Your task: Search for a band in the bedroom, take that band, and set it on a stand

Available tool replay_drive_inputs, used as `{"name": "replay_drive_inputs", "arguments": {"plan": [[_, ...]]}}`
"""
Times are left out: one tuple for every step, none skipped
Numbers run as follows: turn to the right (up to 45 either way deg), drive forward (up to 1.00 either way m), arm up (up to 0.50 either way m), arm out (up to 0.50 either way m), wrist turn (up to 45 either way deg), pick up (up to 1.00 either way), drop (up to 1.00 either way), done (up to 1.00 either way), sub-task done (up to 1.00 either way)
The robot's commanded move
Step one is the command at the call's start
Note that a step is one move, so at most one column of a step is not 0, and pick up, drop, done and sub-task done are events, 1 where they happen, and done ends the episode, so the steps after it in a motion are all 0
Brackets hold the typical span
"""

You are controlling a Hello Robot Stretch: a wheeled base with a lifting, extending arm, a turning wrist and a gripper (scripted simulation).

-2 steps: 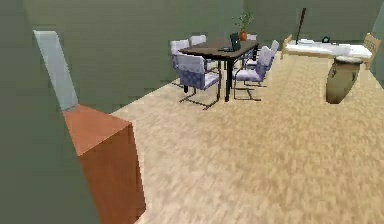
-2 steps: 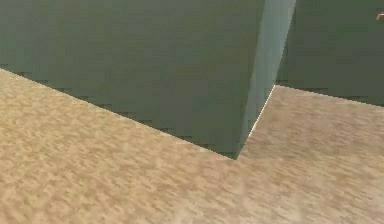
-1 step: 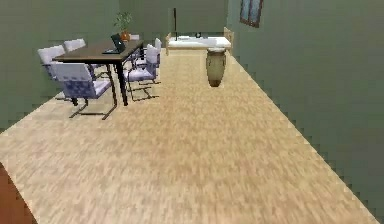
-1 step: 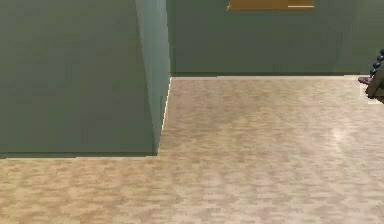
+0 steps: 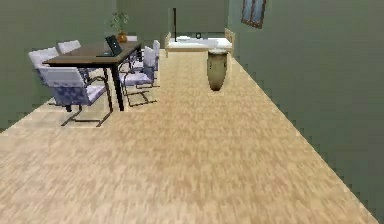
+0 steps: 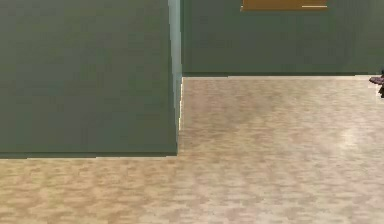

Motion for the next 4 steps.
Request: {"name": "replay_drive_inputs", "arguments": {"plan": [[45.0, 0.00, 0.00, 0.00, 0.0, 0.00, 0.00, 0.00, 0.00], [42.0, 0.00, 0.00, 0.00, 0.0, 0.00, 0.00, 0.00, 0.00], [0.0, 0.05, 0.00, 0.00, 0.0, 0.00, 0.00, 0.00, 0.00], [-45.0, 0.00, 0.00, 0.00, 0.0, 0.00, 0.00, 0.00, 0.00]]}}
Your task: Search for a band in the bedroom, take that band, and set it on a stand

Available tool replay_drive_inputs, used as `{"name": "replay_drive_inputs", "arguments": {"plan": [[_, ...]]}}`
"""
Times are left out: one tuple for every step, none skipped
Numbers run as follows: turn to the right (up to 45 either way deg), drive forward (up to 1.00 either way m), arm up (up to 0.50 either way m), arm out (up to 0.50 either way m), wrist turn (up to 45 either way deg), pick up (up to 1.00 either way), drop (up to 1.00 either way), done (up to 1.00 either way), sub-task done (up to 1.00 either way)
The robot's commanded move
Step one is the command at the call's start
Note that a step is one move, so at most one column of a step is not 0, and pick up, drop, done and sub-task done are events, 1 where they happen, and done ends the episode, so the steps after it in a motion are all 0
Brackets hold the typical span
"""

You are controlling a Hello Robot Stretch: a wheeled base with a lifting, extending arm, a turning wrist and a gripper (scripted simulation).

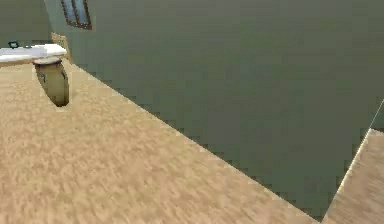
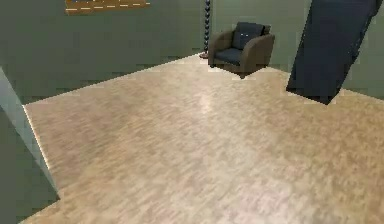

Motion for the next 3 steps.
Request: {"name": "replay_drive_inputs", "arguments": {"plan": [[-33.0, 0.00, 0.00, 0.00, 0.0, 0.00, 0.00, 0.00, 0.00], [0.0, 0.20, 0.00, 0.00, 0.0, 0.00, 0.00, 0.00, 0.00], [-42.0, 0.00, 0.00, 0.00, 0.0, 0.00, 0.00, 0.00, 0.00]]}}
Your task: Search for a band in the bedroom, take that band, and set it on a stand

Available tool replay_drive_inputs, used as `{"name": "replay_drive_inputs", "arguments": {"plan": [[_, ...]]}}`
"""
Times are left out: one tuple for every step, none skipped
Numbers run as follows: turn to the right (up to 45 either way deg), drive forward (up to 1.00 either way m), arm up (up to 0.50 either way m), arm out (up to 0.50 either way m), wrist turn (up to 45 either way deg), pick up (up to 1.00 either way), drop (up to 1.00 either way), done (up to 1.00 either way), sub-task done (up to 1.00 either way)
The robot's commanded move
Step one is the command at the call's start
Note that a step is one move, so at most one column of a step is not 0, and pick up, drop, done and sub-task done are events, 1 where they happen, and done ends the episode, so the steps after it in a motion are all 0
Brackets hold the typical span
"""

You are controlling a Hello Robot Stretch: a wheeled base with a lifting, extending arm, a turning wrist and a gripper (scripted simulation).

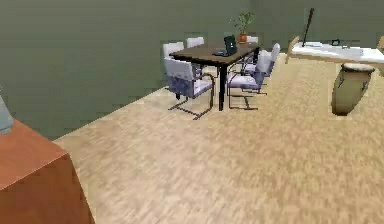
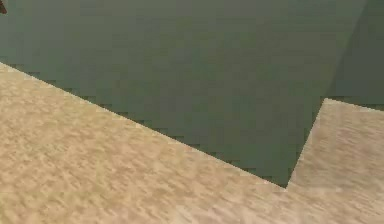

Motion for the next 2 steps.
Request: {"name": "replay_drive_inputs", "arguments": {"plan": [[0.0, 1.00, 0.00, 0.00, 0.0, 0.00, 0.00, 0.00, 0.00], [-3.0, 0.00, 0.00, 0.00, 0.0, 0.00, 0.00, 0.00, 0.00]]}}
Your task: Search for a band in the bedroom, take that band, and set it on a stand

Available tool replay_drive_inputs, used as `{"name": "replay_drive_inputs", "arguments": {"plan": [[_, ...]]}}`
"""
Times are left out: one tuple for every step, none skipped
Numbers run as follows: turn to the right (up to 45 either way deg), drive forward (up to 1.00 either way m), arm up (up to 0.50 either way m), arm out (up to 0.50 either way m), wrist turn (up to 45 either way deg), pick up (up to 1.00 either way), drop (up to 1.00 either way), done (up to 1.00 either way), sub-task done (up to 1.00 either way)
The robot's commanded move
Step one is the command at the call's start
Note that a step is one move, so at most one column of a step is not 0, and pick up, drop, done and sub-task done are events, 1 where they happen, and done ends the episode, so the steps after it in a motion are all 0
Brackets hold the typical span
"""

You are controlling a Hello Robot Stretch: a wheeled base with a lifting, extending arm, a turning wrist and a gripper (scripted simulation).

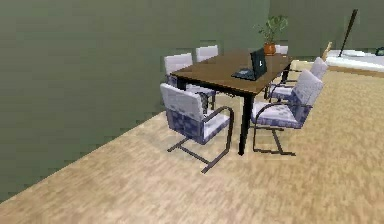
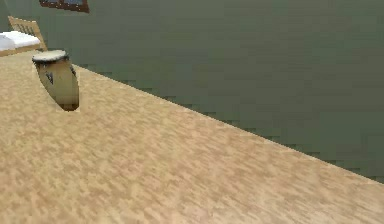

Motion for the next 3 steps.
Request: {"name": "replay_drive_inputs", "arguments": {"plan": [[0.0, 0.20, 0.00, 0.00, 0.0, 0.00, 0.00, 0.00, 0.00], [-45.0, 0.00, 0.00, 0.00, 0.0, 0.00, 0.00, 0.00, 0.00], [-6.0, 0.00, 0.00, 0.00, 0.0, 0.00, 0.00, 0.00, 0.00]]}}
